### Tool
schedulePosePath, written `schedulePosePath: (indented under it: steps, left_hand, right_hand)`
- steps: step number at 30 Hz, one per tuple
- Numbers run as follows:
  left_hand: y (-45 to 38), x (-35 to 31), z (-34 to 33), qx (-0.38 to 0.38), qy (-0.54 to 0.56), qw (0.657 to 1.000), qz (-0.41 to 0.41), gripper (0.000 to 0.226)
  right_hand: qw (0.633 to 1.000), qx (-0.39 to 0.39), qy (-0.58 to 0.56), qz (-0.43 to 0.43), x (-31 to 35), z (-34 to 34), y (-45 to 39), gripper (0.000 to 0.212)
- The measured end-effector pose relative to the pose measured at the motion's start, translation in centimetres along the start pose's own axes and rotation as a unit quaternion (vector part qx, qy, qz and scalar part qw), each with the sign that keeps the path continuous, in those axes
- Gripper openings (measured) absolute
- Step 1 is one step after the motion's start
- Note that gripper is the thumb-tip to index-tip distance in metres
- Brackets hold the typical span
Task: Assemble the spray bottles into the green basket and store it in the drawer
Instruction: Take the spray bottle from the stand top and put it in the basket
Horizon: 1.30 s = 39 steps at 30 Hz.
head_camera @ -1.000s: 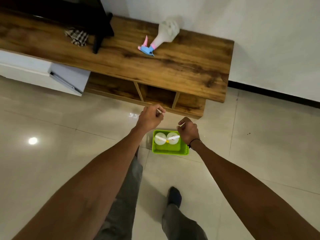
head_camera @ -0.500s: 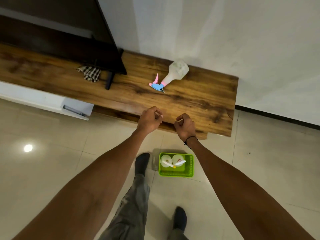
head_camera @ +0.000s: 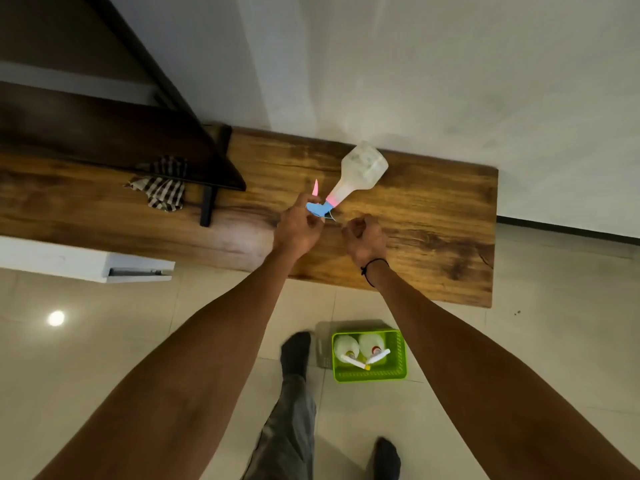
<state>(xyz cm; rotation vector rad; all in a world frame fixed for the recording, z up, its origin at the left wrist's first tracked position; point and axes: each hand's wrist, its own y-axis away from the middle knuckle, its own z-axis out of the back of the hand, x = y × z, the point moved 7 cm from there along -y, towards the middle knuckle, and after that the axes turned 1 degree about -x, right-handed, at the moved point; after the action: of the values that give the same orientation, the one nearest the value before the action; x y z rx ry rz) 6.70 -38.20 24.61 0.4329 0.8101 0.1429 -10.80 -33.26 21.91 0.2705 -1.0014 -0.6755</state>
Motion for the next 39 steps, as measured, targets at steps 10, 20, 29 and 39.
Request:
schedulePosePath:
  steps: [10, 20, 29, 39]
  left_hand:
    - [-5.1, 0.8, -2.7, 0.007, -0.157, 0.987, -0.04, 0.062]
    - [3.0, 0.1, -5.3, 0.041, 0.045, 0.998, -0.027, 0.085]
    - [17.1, -1.0, -13.9, 0.05, 0.207, 0.977, 0.011, 0.081]
    - [32.7, 1.2, -26.0, 0.098, 0.154, 0.983, -0.011, 0.079]
  right_hand:
    - [0.989, 0.045, -0.1, -0.098, 2.3, -6.3, -4.2, 0.039]
    - [0.994, -0.033, -0.062, -0.079, -2.6, 0.1, 2.4, 0.037]
    - [0.996, -0.066, -0.058, -0.004, -9.9, 9.2, 12.2, 0.032]
    - [0.993, -0.06, 0.068, 0.073, -24.2, 15.5, 23.4, 0.027]
